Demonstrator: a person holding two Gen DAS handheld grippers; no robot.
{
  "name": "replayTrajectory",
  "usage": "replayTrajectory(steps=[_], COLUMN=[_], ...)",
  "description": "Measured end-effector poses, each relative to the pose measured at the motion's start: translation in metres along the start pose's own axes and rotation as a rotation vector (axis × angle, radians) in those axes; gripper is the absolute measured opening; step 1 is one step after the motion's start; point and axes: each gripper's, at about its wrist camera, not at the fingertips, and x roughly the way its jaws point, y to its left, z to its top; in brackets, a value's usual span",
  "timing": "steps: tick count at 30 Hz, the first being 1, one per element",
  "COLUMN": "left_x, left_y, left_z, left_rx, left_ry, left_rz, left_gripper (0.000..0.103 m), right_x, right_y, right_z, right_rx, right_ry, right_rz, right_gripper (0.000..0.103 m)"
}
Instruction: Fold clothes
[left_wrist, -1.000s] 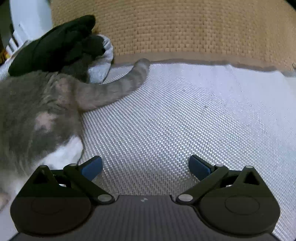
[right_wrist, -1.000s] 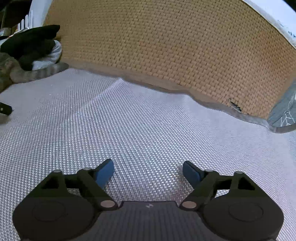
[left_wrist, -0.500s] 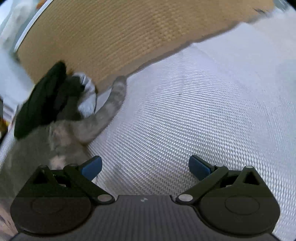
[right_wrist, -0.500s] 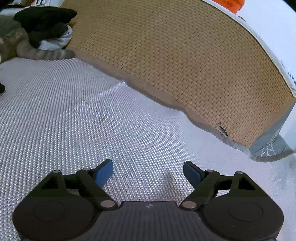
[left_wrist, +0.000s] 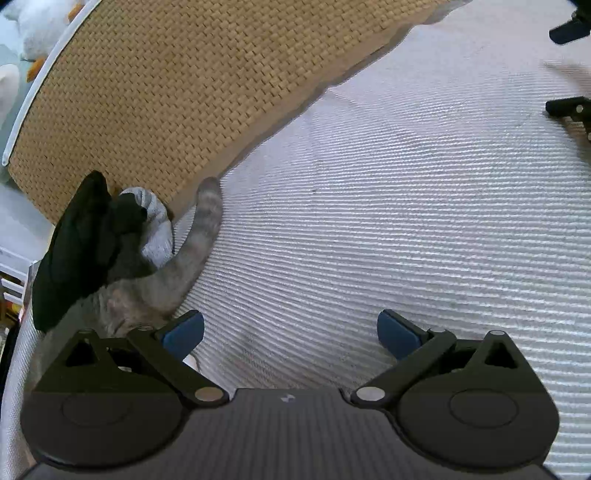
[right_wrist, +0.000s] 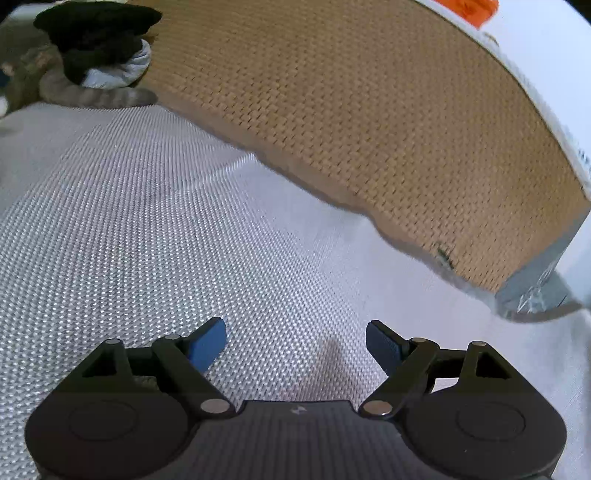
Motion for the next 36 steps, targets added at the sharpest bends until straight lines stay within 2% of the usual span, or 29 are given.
replayTrajectory(steps=[5, 9, 12, 15, 18, 20, 23, 27, 29, 32, 36], left_x=[-0.010, -0.018, -0.024, -0.034, -0.041, -0.044, -0.050, -0.064, -0.072, -0.078, -0.084], left_y=[-0.005, -0.009, -0.010, -0.012, -0.011, -0.009, -0.012, -0.024, -0.028, -0.030, -0.030], left_z=[0.002, 0.004, 0.006, 0.005, 0.002, -0.001, -0.004, -0.008, -0.010, -0.010, -0.005], left_rx=[-0.011, 0.018, 0.067, 0.131, 0.149, 0.140, 0.159, 0.268, 0.309, 0.326, 0.302], left_ry=[0.033, 0.089, 0.131, 0.144, 0.147, 0.148, 0.174, 0.161, 0.138, 0.146, 0.119], left_rz=[-0.047, -0.133, -0.175, -0.207, -0.236, -0.248, -0.304, -0.369, -0.395, -0.428, -0.422], left_gripper=[0.103, 0.103, 0.103, 0.103, 0.103, 0.103, 0.103, 0.103, 0.103, 0.103, 0.103], right_x=[-0.006, -0.013, -0.021, -0.031, -0.043, -0.050, -0.061, -0.079, -0.086, -0.093, -0.100], right_y=[-0.016, -0.017, -0.010, -0.002, 0.010, 0.018, 0.030, 0.047, 0.050, 0.053, 0.056], right_z=[-0.001, 0.004, 0.014, 0.024, 0.029, 0.031, 0.034, 0.039, 0.041, 0.046, 0.043], right_rx=[0.112, 0.072, -0.054, -0.220, -0.375, -0.431, -0.508, -0.676, -0.709, -0.734, -0.757], right_ry=[0.060, 0.118, 0.165, 0.199, 0.229, 0.251, 0.288, 0.234, 0.215, 0.217, 0.253], right_rz=[0.063, 0.109, 0.169, 0.263, 0.325, 0.350, 0.399, 0.417, 0.416, 0.415, 0.423], right_gripper=[0.089, 0.092, 0.092, 0.092, 0.092, 0.092, 0.091, 0.091, 0.091, 0.091, 0.091])
